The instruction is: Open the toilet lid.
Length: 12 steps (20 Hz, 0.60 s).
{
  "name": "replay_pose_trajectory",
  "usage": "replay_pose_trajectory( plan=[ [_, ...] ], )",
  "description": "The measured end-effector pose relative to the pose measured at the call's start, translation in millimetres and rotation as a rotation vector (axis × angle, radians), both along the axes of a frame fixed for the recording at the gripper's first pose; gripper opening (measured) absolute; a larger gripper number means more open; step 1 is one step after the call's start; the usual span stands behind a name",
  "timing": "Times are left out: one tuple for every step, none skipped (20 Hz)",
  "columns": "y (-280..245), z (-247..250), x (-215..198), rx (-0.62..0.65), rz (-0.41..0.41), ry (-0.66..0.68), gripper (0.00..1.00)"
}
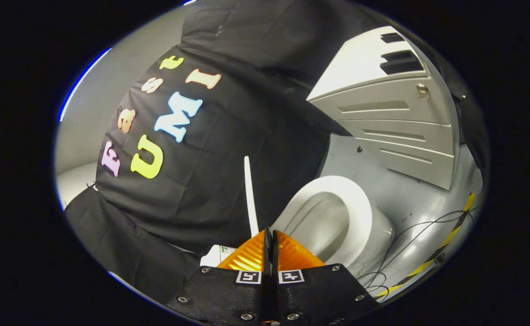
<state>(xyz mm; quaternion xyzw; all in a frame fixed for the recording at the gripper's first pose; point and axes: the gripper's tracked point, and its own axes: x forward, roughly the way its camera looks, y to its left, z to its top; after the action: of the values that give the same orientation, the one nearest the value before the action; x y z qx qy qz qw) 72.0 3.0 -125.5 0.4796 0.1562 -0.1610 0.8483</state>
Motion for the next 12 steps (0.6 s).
replay_pose_trajectory(
  plan=[
    [4, 7, 3, -0.019, 0.014, -0.005, 0.00],
    [8, 13, 5, -0.032, 0.023, -0.010, 0.00],
    [12, 17, 6, -0.040, 0.030, -0.015, 0.00],
    [15, 21, 9, -0.042, 0.034, -0.021, 0.00],
    [17, 24, 10, -0.049, 0.037, -0.026, 0.00],
    [20, 27, 11, -0.059, 0.042, -0.026, 0.00],
    [21, 30, 13, -0.071, 0.046, -0.028, 0.00],
    [24, 33, 14, -0.085, 0.055, -0.031, 0.00],
    [28, 37, 14, -0.097, 0.062, -0.035, 0.00],
    [31, 41, 16, -0.111, 0.068, -0.034, 0.00],
    [34, 43, 17, -0.124, 0.074, -0.031, 0.00],
    [37, 47, 19, -0.142, 0.078, -0.025, 0.00]
  ],
)
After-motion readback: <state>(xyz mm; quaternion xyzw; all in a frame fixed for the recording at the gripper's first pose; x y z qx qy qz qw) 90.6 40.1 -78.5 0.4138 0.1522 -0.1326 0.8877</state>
